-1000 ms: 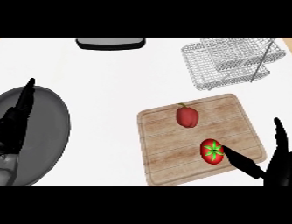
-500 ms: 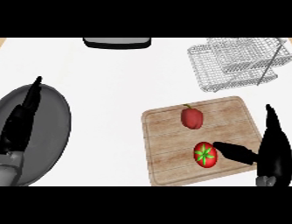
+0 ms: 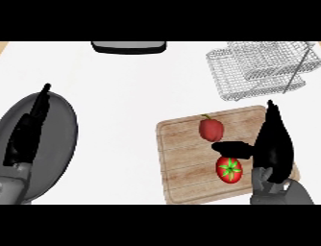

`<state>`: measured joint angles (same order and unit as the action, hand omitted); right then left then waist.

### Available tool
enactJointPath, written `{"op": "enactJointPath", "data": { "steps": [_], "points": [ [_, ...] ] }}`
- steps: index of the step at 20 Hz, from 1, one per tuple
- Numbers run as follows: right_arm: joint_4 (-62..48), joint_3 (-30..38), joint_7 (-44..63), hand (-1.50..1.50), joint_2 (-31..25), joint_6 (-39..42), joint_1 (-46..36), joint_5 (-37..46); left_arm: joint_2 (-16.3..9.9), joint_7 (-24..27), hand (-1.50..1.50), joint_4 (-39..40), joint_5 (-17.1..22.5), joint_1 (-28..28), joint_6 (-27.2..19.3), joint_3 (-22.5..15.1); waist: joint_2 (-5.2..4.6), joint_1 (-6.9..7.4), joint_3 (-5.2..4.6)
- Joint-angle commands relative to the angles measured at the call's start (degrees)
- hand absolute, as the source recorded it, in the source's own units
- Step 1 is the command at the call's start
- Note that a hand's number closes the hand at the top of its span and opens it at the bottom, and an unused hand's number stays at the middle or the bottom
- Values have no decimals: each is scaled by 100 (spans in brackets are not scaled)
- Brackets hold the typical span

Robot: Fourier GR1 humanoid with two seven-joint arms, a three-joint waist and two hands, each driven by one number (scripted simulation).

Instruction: Pick the bell pepper from the cutting board and place it in the tiered basket

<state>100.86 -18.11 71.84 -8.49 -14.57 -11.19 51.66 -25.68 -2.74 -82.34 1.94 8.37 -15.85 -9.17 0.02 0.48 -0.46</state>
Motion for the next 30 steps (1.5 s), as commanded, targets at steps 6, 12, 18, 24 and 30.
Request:
{"op": "enactJointPath", "data": {
  "steps": [6,12,18,24,30],
  "points": [
    [-500,324,1341,-150,835,1339,-689,632,-43,-30,0,105,68,167,171,143,12,-44,24],
    [-827,190,1339,-150,845,1383,-853,929,-118,-169,0,-3,67,228,254,193,31,-3,26],
    [-917,109,1338,-150,847,1683,-897,1191,-24,-67,0,163,-11,252,211,210,24,-27,27],
    [-1073,178,1338,-150,847,1607,-810,1128,275,88,0,204,-131,136,29,97,18,-15,31],
    [-1553,539,1338,-150,847,1500,-1071,962,-29,-129,0,21,36,142,314,303,10,90,39]
  ]
}}
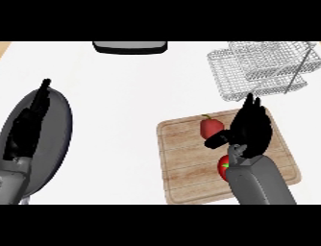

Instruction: Pick the bell pepper from the cutting board and place it in the tiered basket

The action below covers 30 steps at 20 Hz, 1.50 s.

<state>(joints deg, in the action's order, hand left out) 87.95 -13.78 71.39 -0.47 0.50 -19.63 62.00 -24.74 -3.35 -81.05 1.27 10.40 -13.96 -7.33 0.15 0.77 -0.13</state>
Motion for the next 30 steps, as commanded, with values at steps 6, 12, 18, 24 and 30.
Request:
{"op": "enactJointPath", "data": {
  "steps": [6,12,18,24,30],
  "points": [
    [-333,-122,1382,-150,45,-308,-24,-164,219,74,0,-44,-184,-61,-134,-107,-6,-17,6],
    [-533,10,1382,-150,45,-255,-350,-436,198,-57,0,119,-174,190,-39,-21,-11,-43,6],
    [-736,68,1382,-150,46,-516,-468,-607,210,246,0,151,-97,-106,41,119,-9,-27,5],
    [-1408,32,1360,150,46,-611,-728,-1329,176,34,0,108,-166,84,131,111,-33,15,12],
    [-1898,-512,1110,150,44,-116,-1021,-1100,51,8,0,37,-50,43,350,321,-20,-1,9]
  ]
}}
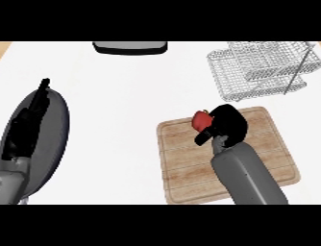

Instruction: Pick the bell pepper from the cutting board and place it in the tiered basket

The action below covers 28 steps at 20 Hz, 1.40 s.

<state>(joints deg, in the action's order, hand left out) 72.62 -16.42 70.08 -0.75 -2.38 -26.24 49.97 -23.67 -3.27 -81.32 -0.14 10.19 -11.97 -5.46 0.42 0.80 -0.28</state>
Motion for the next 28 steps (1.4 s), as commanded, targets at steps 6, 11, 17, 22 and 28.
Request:
{"op": "enactJointPath", "data": {
  "steps": [6,11,17,22,28],
  "points": [
    [2,-473,1429,150,69,-670,-237,-241,167,-115,0,-8,-172,81,-67,-18,-30,-24,28],
    [-18,-1590,-180,150,71,-178,-557,-965,210,-246,0,-201,-204,111,5,-48,-55,117,31],
    [651,-2449,-1991,150,73,550,-821,-1531,155,17,0,-189,-207,-159,33,44,-39,68,28],
    [1733,-2127,-1706,150,74,-503,-928,-1131,236,-196,0,-470,-277,-333,-57,9,1,-53,32],
    [2367,-1175,-1704,150,-258,-359,-1825,-538,297,-238,0,-461,-358,-247,-95,43,-16,-100,29]
  ]
}}
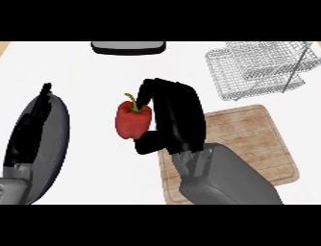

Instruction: Pick the bell pepper from the cutting board and place it in the tiered basket

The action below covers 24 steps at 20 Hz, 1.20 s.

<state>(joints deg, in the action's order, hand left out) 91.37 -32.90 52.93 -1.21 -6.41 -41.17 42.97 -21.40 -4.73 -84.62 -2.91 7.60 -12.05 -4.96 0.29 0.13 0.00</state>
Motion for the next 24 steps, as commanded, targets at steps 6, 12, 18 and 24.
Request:
{"op": "enactJointPath", "data": {
  "steps": [6,12,18,24],
  "points": [
    [769,1401,317,150,-881,1161,-1243,199,31,274,0,278,-30,-17,142,145,-16,-30,-4],
    [686,2011,-65,150,-1151,1867,-1346,-244,107,87,0,495,-148,450,196,285,-27,-33,-1],
    [-497,2087,-810,150,-1133,1621,-1712,-55,-130,206,0,202,84,47,520,551,-39,58,-5],
    [-1650,2467,-2010,150,-2043,1475,-1861,370,204,-136,0,-342,-206,-151,299,183,-45,125,0]
  ]
}}
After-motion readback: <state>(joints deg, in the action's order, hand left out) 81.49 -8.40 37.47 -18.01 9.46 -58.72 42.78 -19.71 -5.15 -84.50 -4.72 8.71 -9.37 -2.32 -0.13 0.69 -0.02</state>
